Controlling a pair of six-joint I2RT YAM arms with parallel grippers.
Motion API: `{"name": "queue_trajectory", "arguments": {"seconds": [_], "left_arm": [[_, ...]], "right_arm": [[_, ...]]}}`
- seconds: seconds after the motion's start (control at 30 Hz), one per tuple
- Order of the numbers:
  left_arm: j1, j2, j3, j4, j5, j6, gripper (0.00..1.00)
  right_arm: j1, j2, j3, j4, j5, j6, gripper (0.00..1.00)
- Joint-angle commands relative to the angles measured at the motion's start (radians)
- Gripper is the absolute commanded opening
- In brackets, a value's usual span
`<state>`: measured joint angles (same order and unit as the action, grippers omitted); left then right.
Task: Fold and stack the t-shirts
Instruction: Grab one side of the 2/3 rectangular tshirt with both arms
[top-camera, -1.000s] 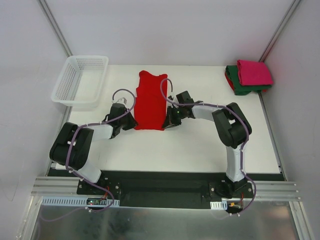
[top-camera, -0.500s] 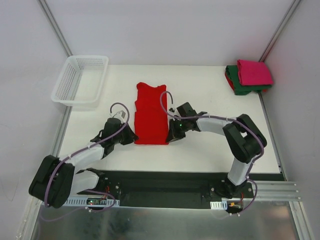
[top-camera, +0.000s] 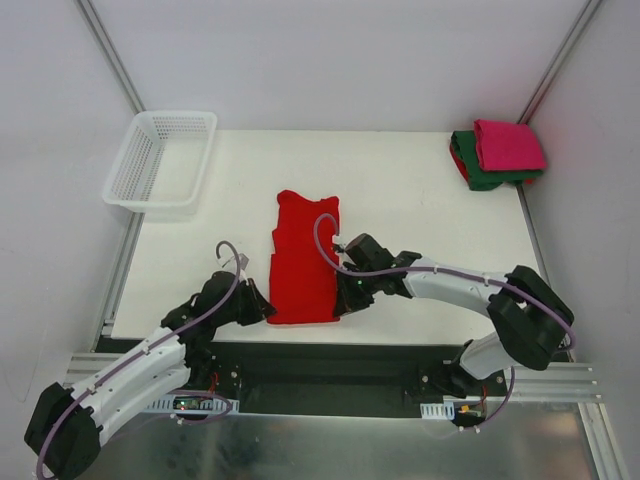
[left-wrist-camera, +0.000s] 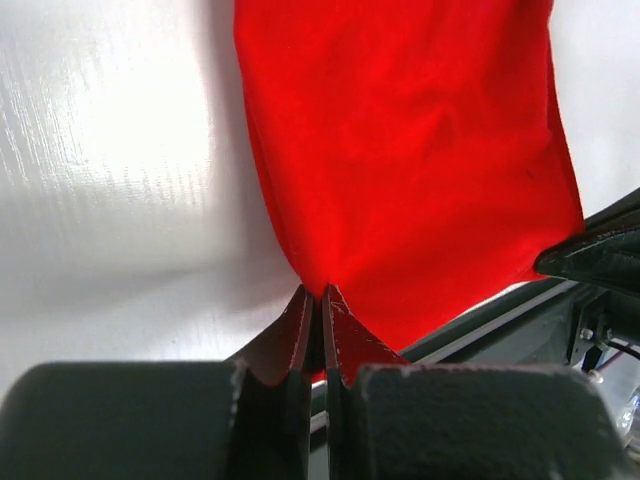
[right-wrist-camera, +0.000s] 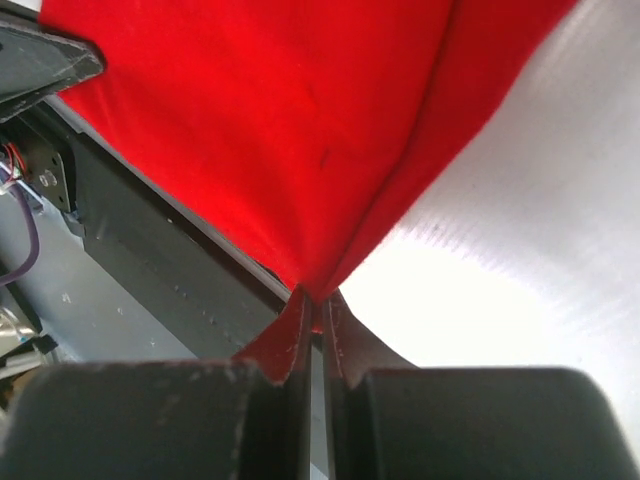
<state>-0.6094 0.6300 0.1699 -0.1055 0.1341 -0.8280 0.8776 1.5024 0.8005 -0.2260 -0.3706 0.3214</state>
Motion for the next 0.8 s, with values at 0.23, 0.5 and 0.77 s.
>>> {"name": "queue_trajectory", "arguments": {"seconds": [0.23, 0.5, 0.77], "left_arm": [[-0.009, 0.146, 0.405, -0.157, -0.123, 0.131, 0.00], [-0.010, 0.280, 0.600, -0.157, -0.221, 0.231, 0.00], [0.003, 0.441, 0.749, -0.137, -0.301, 0.320, 0.00]], "right_arm": [[-0.003, -0.102, 0.270, -0.285, 0.285, -0.058, 0.01], [-0.069, -0.064, 0.373, -0.282, 0.399, -0.068, 0.01], [-0.195, 0.025, 0.531, -0.277, 0.380, -0.143, 0.01]]}}
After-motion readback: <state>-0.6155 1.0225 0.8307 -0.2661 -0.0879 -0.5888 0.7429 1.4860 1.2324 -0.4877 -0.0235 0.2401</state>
